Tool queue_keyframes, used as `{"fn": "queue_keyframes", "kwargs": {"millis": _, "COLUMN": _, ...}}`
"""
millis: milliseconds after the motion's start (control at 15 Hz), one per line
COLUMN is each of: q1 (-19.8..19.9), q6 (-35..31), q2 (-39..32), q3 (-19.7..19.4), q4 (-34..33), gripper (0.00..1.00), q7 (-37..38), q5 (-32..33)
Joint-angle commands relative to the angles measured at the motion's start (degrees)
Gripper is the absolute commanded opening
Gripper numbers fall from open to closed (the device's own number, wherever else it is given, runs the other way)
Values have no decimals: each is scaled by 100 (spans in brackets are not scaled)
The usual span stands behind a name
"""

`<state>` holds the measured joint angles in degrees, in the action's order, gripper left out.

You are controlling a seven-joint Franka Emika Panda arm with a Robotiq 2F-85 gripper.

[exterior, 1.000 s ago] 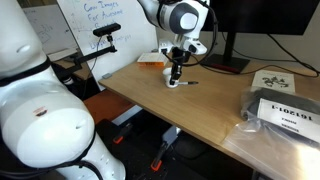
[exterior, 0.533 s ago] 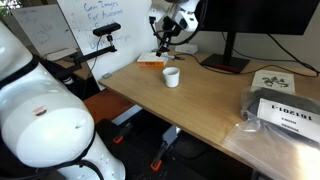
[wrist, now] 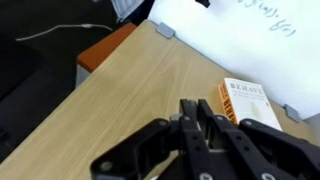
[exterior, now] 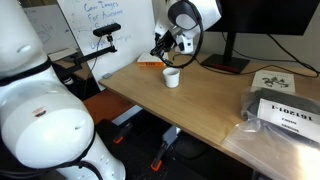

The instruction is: Put the pen in the cup

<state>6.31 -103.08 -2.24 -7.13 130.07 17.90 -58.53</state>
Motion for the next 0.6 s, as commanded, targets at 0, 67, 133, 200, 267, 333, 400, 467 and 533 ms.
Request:
{"fn": "queue_keyframes", "kwargs": {"millis": 0, "q1": 176, "q6": 609, "q2": -728, "q3": -114, "q4": -438, "gripper": 3, "q7": -184, "q5": -522}}
{"fn": "queue_keyframes", "kwargs": {"millis": 67, "q1": 212, "q6": 610, "q2": -872, "q3": -128, "q4": -488, "gripper": 3, "q7": -171, "q5": -630}}
{"fn": "queue_keyframes", "kwargs": {"millis": 133, "q1": 240, "q6": 609, "q2": -1013, "q3": -151, "q4": -537, "gripper": 3, "q7": -100, "q5": -684}}
{"fn": "queue_keyframes", "kwargs": {"millis": 200, "q1": 271, "q6": 675, "q2": -1150, "q3": -173, "q4": -592, "gripper": 3, "q7": -63, "q5": -739}}
{"fn": "queue_keyframes", "kwargs": {"millis": 267, "q1": 292, "q6": 675, "q2": -1256, "q3": -189, "q4": -621, "gripper": 3, "q7": -57, "q5": -786}}
{"fn": "queue_keyframes", "kwargs": {"millis": 333, "q1": 304, "q6": 683, "q2": -1336, "q3": -207, "q4": -646, "gripper": 3, "q7": -23, "q5": -803}}
{"fn": "queue_keyframes", "kwargs": {"millis": 400, "q1": 301, "q6": 643, "q2": -1377, "q3": -231, "q4": -650, "gripper": 20, "q7": 57, "q5": -779}}
{"fn": "queue_keyframes", "kwargs": {"millis": 467, "q1": 274, "q6": 505, "q2": -1367, "q3": -261, "q4": -636, "gripper": 39, "q7": 233, "q5": -685}}
{"fn": "queue_keyframes", "kwargs": {"millis": 533, "q1": 217, "q6": 309, "q2": -1282, "q3": -301, "q4": -610, "gripper": 46, "q7": 444, "q5": -516}}
